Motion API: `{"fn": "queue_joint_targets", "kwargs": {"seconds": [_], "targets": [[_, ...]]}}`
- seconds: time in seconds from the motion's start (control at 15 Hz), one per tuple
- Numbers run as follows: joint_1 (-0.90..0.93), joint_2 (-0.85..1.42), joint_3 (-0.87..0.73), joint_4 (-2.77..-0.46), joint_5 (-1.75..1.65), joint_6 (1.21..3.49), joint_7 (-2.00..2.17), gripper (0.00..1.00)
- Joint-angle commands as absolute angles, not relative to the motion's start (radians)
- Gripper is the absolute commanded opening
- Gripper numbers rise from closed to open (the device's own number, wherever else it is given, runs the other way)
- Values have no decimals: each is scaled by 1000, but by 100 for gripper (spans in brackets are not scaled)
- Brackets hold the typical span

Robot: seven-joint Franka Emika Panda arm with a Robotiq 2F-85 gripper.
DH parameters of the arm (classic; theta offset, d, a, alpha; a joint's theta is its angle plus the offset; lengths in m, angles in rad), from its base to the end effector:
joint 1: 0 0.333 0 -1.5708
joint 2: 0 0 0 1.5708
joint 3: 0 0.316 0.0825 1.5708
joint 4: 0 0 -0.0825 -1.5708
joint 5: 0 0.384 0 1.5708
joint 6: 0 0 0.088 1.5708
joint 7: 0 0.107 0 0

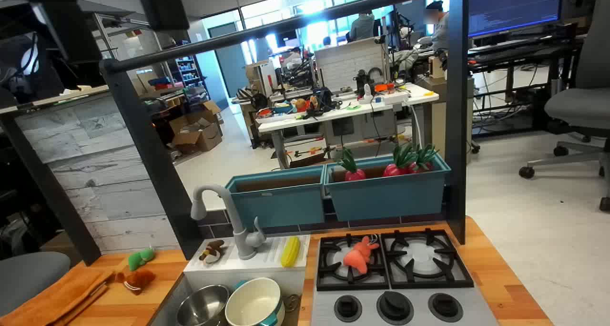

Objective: Put the plush toys in the the pots in the sing and use the towel to wipe the surface

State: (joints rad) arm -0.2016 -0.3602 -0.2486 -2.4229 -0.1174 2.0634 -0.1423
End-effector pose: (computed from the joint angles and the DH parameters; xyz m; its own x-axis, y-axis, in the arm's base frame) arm 0.3859 -0.1961 0.4372 0.9722 -0.2341 -0.0097 -0.2339 -0.9721 0.0149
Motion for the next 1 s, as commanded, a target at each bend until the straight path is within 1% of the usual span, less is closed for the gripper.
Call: {"fn": "queue_joint_targets", "kwargs": {"seconds": [0.0,0.07,0.27,0.53,0.6,0.73,0.93], "targets": [[-208,-359,-243,-2421,-115,2062,-144,100],[-201,-345,-219,-2418,-144,2079,-125,100],[-159,-242,-142,-2341,-229,2024,-117,100],[-59,-20,-92,-2239,-161,2096,-234,100],[-83,-147,-102,-2322,-186,2081,-174,100],[-56,-47,-81,-2276,-183,2098,-182,100],[-58,-3,-82,-2246,-183,2099,-200,100]]}}
